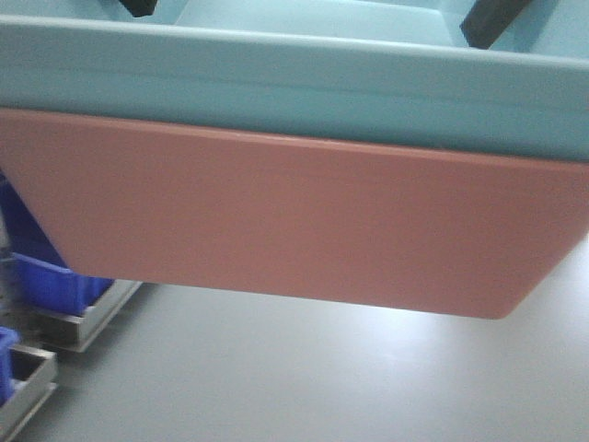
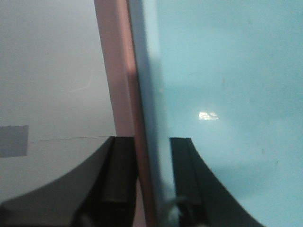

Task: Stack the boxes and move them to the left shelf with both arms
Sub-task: 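Keep gripping the stacked bins as the base approaches the shelf rack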

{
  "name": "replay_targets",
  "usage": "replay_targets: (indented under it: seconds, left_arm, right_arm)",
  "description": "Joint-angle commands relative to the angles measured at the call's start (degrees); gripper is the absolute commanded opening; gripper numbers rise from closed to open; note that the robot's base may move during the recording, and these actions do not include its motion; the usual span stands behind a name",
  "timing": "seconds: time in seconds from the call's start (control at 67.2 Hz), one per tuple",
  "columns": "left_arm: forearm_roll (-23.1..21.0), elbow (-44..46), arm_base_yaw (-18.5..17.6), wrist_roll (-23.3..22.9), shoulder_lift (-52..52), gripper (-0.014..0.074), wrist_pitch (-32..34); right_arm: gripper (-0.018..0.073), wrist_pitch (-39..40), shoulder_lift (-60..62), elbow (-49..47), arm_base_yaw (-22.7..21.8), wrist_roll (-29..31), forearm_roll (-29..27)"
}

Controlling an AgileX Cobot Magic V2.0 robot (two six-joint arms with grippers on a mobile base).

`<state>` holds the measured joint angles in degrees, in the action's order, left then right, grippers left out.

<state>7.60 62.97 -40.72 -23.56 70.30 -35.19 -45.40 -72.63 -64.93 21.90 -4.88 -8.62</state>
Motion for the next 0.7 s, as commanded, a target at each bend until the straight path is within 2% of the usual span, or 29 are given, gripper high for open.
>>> replay_targets:
  seconds: [0.0,0.684]
  left_arm:
    - [-0.2,2.2,-0.9,2.7,-3.0,-0.0005,5.3]
    - [-0.2,2.2,-0.9,2.7,-3.0,-0.0005,5.3]
  right_arm:
    - [0.0055,5.9,1.9,-1.8,-0.8,2.1,3.1]
    - [0.0055,5.9,1.9,-1.8,-0.8,2.1,3.1]
